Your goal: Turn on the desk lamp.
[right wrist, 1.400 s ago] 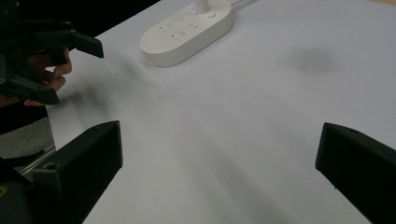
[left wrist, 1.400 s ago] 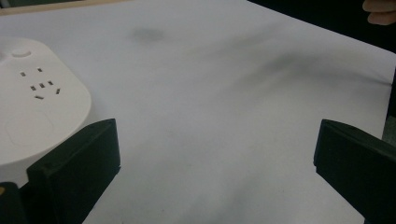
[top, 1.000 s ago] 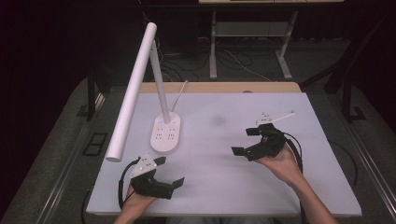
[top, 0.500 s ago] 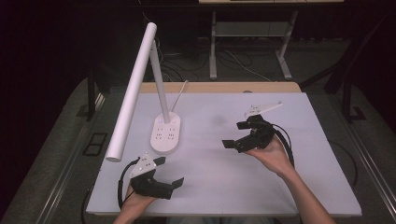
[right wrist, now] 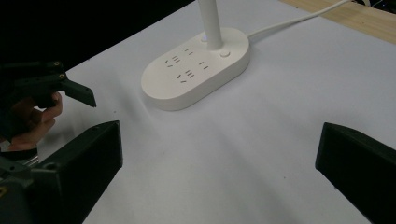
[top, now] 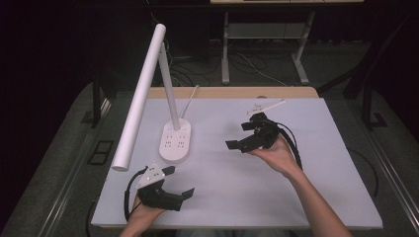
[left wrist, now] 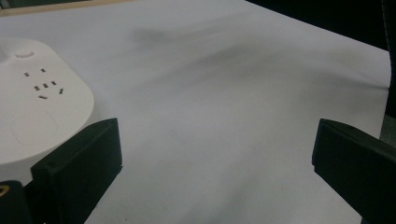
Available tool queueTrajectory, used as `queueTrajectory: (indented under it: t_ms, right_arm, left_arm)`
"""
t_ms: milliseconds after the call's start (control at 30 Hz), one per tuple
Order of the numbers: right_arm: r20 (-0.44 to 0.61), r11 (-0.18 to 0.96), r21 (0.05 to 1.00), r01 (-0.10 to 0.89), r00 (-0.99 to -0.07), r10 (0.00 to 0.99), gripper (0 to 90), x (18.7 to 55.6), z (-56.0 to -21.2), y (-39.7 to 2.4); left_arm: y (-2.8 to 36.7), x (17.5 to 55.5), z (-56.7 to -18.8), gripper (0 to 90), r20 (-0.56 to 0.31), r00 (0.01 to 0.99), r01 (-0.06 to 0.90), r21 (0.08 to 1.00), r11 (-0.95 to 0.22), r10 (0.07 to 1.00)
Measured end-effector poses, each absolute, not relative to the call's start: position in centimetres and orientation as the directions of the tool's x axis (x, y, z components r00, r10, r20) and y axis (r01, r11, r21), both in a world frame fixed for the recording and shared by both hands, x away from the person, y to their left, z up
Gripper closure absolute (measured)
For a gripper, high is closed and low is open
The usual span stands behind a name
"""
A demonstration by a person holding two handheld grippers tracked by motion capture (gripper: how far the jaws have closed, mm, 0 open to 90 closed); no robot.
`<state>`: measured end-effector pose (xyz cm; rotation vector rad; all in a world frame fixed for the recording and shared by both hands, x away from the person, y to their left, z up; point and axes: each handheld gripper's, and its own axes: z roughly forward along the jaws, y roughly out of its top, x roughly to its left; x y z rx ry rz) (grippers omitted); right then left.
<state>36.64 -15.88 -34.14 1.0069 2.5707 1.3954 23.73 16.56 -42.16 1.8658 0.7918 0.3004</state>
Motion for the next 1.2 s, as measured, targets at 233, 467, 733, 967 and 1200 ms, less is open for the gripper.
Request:
queueTrajectory:
  t_ms: [233, 467, 733, 967, 1200]
  right_arm:
    - [0.264, 0.380, 0.761, 0.527, -0.785, 0.560, 0.2, 37.9, -33.9, -15.0]
    - [0.272, 0.379, 0.758, 0.532, -0.785, 0.557, 0.2, 38.9, -34.1, -14.1]
    - [0.304, 0.365, 0.750, 0.552, -0.777, 0.552, 0.2, 40.5, -35.2, -12.4]
    - [0.316, 0.364, 0.743, 0.561, -0.774, 0.549, 0.2, 41.4, -35.8, -11.0]
    - [0.322, 0.362, 0.741, 0.566, -0.772, 0.548, 0.2, 42.6, -36.1, -9.5]
  left_arm:
    - [16.6, 23.9, -42.1, 0.6, -0.145, 0.753, 0.381, 0.891, -0.246, 0.642]
    - [16.6, 23.9, -42.1, 0.6, -0.146, 0.754, 0.382, 0.890, -0.247, 0.640]
    - [16.8, 23.9, -42.1, 0.6, -0.149, 0.753, 0.381, 0.893, -0.240, 0.641]
    - [16.9, 23.9, -42.0, 0.6, -0.147, 0.754, 0.379, 0.894, -0.241, 0.640]
    - [17.0, 23.9, -42.0, 0.6, -0.154, 0.752, 0.378, 0.898, -0.227, 0.641]
